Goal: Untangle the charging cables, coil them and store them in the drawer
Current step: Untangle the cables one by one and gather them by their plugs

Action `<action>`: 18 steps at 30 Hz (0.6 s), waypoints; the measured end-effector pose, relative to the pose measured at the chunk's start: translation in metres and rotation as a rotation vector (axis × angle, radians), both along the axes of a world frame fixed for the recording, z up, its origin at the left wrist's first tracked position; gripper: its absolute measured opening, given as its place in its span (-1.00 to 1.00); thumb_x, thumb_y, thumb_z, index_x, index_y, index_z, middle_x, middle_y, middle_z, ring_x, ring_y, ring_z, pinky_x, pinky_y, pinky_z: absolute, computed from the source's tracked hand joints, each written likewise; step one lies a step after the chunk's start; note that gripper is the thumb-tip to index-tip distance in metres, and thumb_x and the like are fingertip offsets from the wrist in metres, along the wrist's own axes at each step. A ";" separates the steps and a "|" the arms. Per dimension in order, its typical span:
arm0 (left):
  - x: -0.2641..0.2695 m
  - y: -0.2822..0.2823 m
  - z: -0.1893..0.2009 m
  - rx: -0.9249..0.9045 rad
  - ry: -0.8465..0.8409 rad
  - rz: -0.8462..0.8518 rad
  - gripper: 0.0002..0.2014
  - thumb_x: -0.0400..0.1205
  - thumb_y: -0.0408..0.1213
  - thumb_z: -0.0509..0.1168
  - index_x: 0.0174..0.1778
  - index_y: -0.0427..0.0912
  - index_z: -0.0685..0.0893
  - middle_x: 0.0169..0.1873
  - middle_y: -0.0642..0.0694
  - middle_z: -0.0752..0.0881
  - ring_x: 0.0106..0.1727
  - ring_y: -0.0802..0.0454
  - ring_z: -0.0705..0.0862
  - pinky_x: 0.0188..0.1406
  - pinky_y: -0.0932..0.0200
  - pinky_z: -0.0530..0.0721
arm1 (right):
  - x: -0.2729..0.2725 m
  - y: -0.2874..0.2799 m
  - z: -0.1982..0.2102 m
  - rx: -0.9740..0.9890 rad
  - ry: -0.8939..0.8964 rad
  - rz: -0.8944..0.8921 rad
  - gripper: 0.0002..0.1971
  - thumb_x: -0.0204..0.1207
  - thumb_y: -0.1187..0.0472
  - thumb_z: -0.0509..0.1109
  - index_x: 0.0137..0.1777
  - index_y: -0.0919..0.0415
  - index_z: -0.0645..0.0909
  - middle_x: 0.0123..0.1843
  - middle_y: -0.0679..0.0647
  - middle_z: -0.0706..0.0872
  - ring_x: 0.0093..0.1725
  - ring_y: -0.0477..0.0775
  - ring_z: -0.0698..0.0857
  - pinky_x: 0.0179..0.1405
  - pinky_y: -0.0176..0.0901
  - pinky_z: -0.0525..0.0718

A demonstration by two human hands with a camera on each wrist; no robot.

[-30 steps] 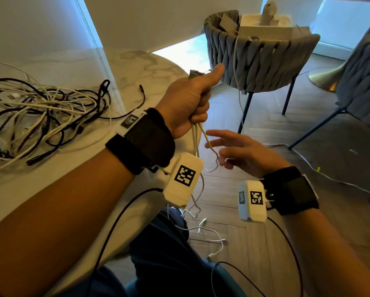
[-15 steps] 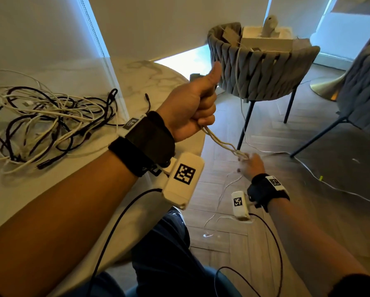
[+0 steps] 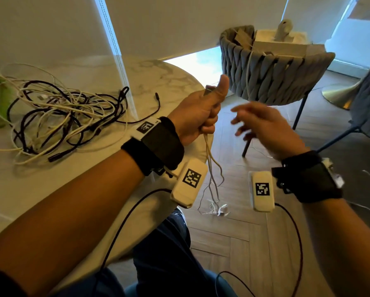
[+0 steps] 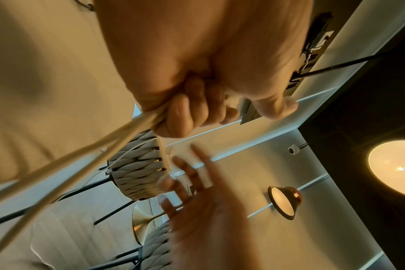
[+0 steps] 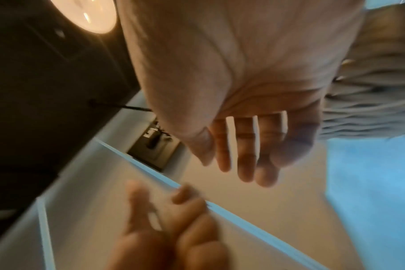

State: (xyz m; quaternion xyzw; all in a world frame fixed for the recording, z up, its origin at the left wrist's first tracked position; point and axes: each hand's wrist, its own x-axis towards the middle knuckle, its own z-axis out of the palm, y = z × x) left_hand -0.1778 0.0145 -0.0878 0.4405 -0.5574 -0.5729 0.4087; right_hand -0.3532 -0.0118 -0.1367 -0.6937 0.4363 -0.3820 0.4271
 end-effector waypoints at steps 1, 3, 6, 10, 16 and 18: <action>0.000 0.000 0.001 0.004 0.015 -0.005 -0.52 0.48 0.34 0.08 -0.33 -0.04 0.27 -0.56 0.04 0.20 -0.56 0.13 0.14 -0.60 0.25 0.20 | 0.004 0.004 0.016 -0.079 -0.072 0.026 -0.81 0.71 0.12 0.20 0.22 -0.09 0.57 0.05 0.00 0.71 -0.07 -0.09 0.73 -0.20 -0.27 0.70; -0.001 0.000 0.001 0.025 0.080 -0.004 -0.47 0.38 0.38 0.07 -0.24 -0.10 0.40 -0.58 0.06 0.21 -0.57 0.15 0.14 -0.58 0.24 0.16 | 0.014 0.006 0.035 -0.250 -0.017 0.090 -0.77 0.71 0.09 0.20 0.27 -0.23 0.51 0.11 -0.15 0.68 0.04 -0.22 0.69 -0.09 -0.37 0.69; 0.001 -0.002 -0.003 0.055 0.168 0.021 -0.41 0.48 0.40 -0.04 -0.31 -0.08 0.55 -0.57 0.04 0.19 -0.55 0.14 0.13 -0.57 0.23 0.12 | 0.030 0.001 0.039 -0.418 0.157 0.070 -0.71 0.69 0.08 0.25 0.37 -0.18 0.49 0.18 -0.27 0.63 0.13 -0.32 0.64 0.05 -0.45 0.63; 0.010 -0.001 -0.006 0.095 0.234 -0.039 -0.45 0.32 0.42 0.01 -0.44 -0.09 0.33 -0.62 0.07 0.21 -0.60 0.17 0.14 -0.63 0.26 0.13 | 0.046 0.002 0.042 -0.464 0.133 0.130 -0.69 0.68 0.20 0.28 0.40 0.02 0.55 0.16 -0.16 0.68 0.18 -0.23 0.67 0.16 -0.42 0.63; 0.026 0.006 0.002 0.103 0.387 -0.156 -0.38 0.13 0.45 0.11 -0.31 -0.10 0.40 -0.61 0.09 0.25 -0.60 0.20 0.11 -0.69 0.33 0.15 | 0.061 0.011 0.063 -0.468 0.033 0.258 -0.73 0.63 0.27 0.34 0.30 0.09 0.58 0.09 -0.07 0.74 0.14 -0.16 0.73 0.17 -0.33 0.65; 0.029 0.010 0.005 0.093 0.441 -0.155 -0.41 0.07 0.45 0.20 -0.42 -0.06 0.43 -0.61 0.10 0.23 -0.60 0.21 0.09 -0.71 0.35 0.16 | 0.064 0.012 0.072 -0.462 0.018 0.261 -0.76 0.60 0.28 0.38 0.25 0.15 0.64 0.06 -0.01 0.77 0.10 -0.14 0.75 0.14 -0.32 0.67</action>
